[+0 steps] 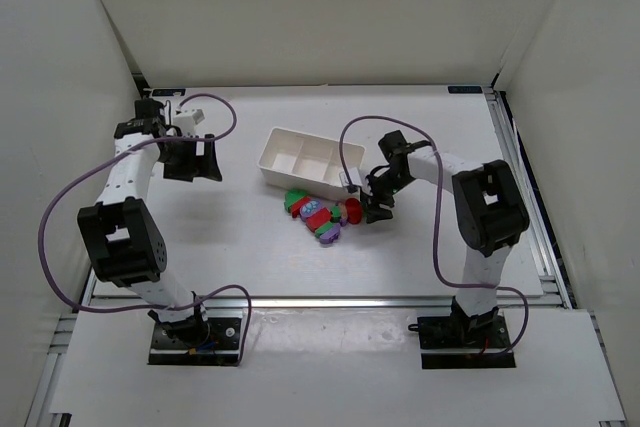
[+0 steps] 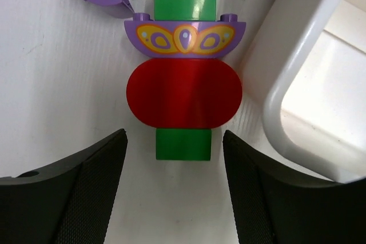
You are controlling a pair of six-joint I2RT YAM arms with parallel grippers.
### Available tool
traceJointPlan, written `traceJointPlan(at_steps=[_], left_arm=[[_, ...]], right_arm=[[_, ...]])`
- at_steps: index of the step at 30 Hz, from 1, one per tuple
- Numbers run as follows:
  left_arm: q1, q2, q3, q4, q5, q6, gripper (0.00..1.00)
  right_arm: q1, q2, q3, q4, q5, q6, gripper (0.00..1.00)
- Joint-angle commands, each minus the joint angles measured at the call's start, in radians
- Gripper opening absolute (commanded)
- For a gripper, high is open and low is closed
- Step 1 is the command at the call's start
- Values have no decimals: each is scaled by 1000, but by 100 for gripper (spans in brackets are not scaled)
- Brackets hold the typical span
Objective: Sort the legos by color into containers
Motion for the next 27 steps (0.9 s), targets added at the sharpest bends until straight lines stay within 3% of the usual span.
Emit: traceJointPlan(at_steps=[1, 5, 8, 12, 15, 20, 27], left_arm=[[4, 0, 22, 3, 28, -7, 99], [2, 9, 25, 3, 26, -4, 100], [2, 17, 26, 3, 22, -4, 99], [2, 15, 23, 3, 17, 0, 99], [2, 9, 16, 3, 32, 6, 99], [4, -20, -3, 3, 81, 12, 100], [-13, -95, -27, -27, 192, 21, 99]], right_arm=[[28, -22, -16, 50, 21, 22, 71], [40, -18, -15, 74, 38, 60, 69], [53, -10, -2, 84, 44, 69, 62], [59, 2, 8, 85, 60, 75, 44], [57, 8, 16, 73, 70, 80, 18], [34, -50, -18, 51, 72, 103, 0], [-21, -327, -151, 33, 34, 157, 0]])
